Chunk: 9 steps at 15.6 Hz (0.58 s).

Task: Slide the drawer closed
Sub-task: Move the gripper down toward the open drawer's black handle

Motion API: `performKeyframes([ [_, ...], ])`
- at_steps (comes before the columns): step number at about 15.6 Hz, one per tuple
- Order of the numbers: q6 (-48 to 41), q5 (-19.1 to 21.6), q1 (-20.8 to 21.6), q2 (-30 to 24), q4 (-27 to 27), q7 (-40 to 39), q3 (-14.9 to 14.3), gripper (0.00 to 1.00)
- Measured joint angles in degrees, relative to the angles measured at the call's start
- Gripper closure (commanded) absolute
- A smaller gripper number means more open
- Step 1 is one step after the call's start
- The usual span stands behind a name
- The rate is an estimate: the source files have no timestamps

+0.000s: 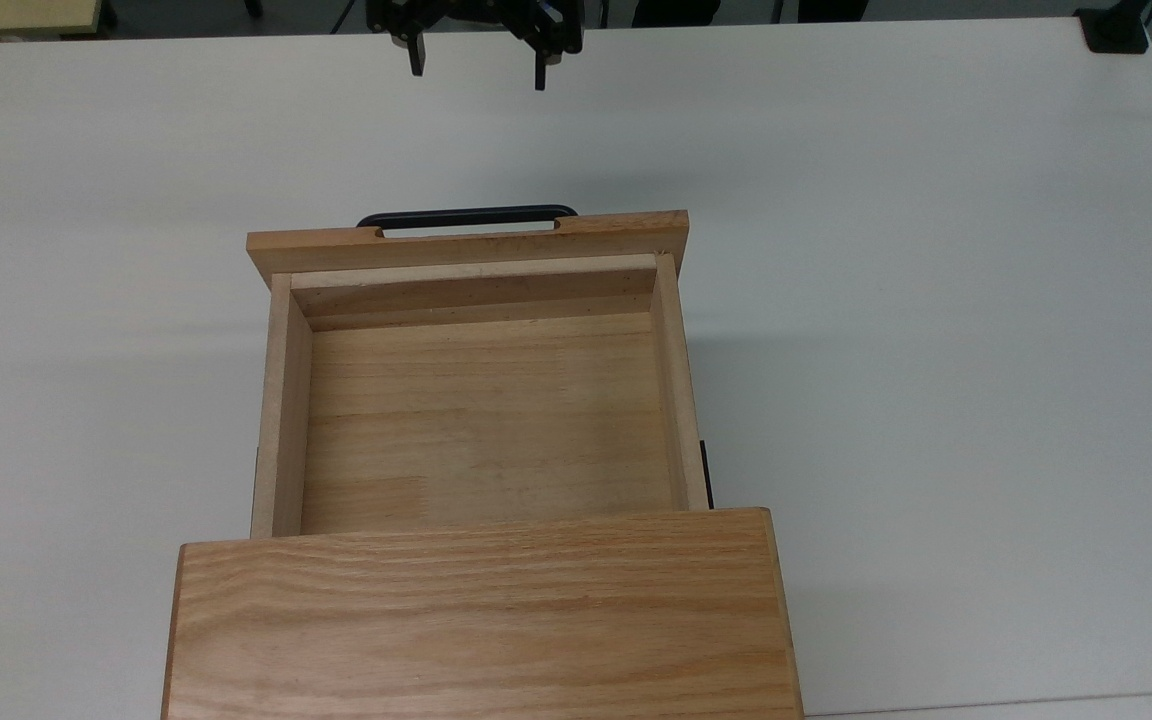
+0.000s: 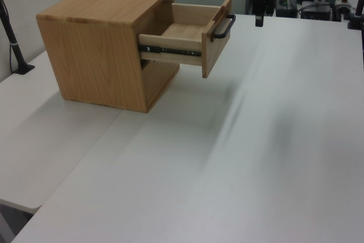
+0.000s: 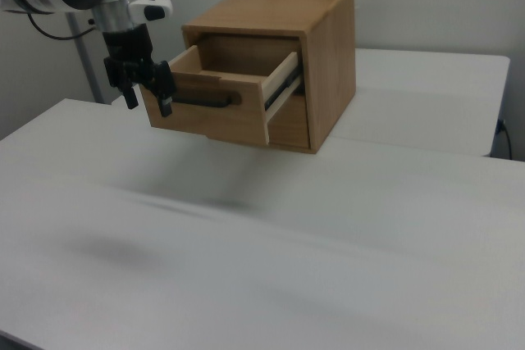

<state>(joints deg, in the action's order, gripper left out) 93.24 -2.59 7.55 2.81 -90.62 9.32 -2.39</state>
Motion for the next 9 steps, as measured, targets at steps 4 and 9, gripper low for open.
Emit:
performKeyframes([
  [4,0.0,0.0,0.0,0.0,0.0,-0.33,0.0,0.57],
  [9,0.0,0.0,0.0,0.04,0.0,-2.75,0.0,1.0],
])
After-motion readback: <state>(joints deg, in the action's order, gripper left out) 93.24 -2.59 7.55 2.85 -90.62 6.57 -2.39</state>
